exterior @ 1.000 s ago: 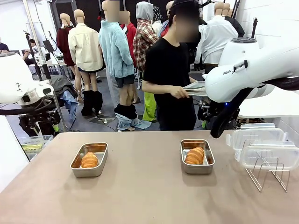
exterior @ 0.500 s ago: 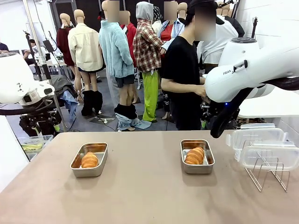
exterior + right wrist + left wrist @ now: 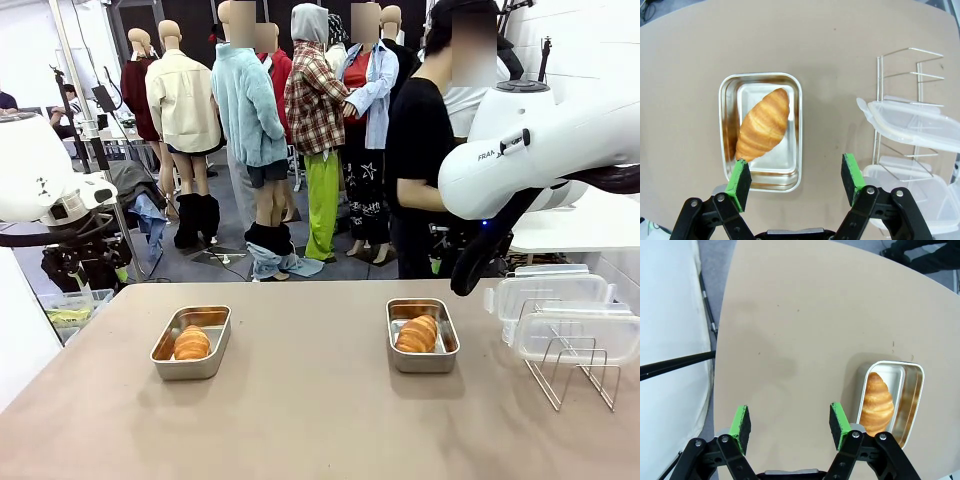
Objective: Place the bread in airtight containers.
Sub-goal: Pick up one Airtight Container lid and hand it to the human.
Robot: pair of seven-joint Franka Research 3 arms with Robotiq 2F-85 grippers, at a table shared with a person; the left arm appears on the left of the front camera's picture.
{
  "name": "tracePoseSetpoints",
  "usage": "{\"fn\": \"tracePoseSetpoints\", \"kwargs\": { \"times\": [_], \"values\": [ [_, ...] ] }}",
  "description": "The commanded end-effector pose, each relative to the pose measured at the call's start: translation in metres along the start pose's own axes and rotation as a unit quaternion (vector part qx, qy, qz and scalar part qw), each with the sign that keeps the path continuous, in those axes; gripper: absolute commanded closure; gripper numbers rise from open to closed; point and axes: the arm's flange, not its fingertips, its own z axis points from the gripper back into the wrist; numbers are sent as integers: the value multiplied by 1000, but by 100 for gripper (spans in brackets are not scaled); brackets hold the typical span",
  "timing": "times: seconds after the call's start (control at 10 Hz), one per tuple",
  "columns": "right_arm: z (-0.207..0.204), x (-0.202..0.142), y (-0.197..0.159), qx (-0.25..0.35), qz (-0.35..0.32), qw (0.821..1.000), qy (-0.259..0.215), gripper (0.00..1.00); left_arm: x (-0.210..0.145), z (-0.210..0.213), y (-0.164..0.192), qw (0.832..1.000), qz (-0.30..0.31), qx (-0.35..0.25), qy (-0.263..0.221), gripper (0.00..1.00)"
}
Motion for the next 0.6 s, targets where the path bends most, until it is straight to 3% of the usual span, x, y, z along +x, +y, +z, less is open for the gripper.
{"fn": "tracePoseSetpoints", "kwargs": {
  "times": [0.0,0.5],
  "values": [
    [-2,-2,0,4,-3,1000,-2,10,0,0,0,1000,0,0,1,18],
    [-2,-2,0,4,-3,1000,-2,10,0,0,0,1000,0,0,1,18]
  ]
}}
